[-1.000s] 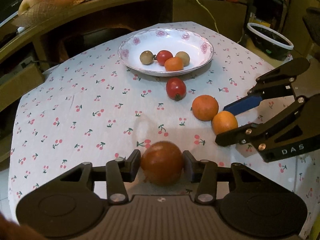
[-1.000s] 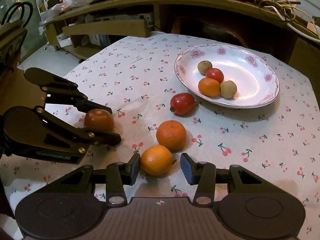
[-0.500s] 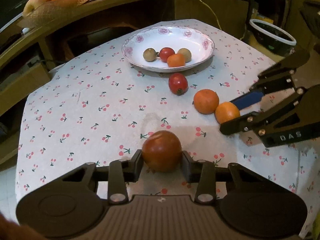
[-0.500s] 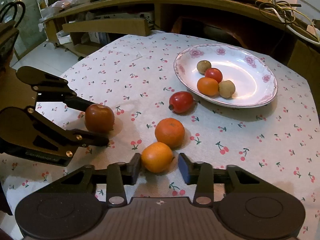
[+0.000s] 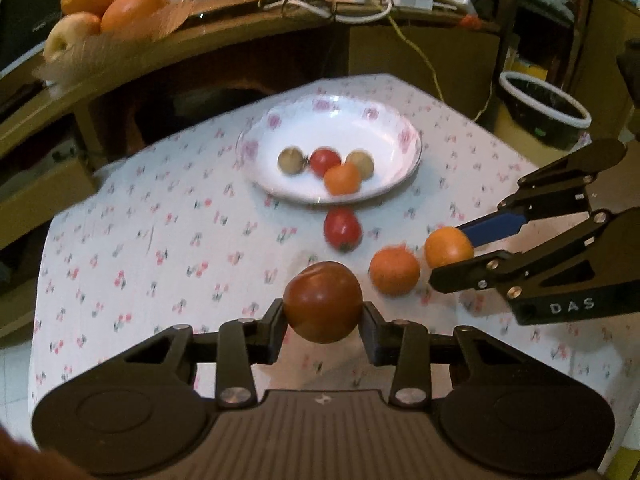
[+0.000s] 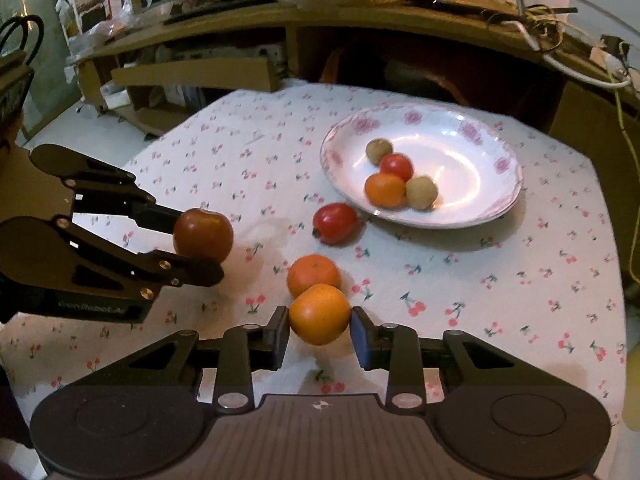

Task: Organize fruits
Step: 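Place the dark red fruit and orange in the plate, opening both tools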

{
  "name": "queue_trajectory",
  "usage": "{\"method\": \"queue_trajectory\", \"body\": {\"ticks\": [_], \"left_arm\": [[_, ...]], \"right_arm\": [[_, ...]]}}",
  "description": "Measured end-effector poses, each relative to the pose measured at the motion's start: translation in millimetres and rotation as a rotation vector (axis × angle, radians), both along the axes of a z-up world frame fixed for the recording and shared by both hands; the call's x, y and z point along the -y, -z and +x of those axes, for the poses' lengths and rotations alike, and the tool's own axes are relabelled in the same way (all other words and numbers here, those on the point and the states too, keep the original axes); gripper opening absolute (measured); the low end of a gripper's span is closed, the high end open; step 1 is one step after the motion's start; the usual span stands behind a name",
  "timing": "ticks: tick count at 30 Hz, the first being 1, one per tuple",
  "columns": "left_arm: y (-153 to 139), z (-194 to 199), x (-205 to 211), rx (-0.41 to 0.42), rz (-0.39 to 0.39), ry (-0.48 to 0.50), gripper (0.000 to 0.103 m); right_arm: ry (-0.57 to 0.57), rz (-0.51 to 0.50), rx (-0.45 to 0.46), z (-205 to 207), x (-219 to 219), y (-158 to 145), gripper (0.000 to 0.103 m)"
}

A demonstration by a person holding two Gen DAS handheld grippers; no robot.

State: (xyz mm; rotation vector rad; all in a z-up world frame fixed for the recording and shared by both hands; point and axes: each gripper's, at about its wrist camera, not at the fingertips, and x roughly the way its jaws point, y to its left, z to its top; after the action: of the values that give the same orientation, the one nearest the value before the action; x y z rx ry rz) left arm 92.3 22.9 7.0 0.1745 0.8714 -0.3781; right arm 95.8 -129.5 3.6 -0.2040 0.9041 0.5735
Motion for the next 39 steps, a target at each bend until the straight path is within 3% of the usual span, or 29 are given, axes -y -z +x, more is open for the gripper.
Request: {"method": "queue_trajectory", "body": {"ticks": [13,25,39], "left_arm": [[-19.5,43.7,21.4,0.068,-0.013,-0.044,0.044],[0.6,81.5,32.9,0.041,-0.007,-0.091,0.044],[7.0,98.3,36.3,0.074,0.027,-0.098,0.044]], "right_arm": [[0.082,0.056,0.057,36.1,5.9,-22.7,0.033],[0.16,0.039,0.046,75.3,16.8,-7.8,0.033],[0.155,0.019,0.078,97.2,17.8,1.4,0.033]]}}
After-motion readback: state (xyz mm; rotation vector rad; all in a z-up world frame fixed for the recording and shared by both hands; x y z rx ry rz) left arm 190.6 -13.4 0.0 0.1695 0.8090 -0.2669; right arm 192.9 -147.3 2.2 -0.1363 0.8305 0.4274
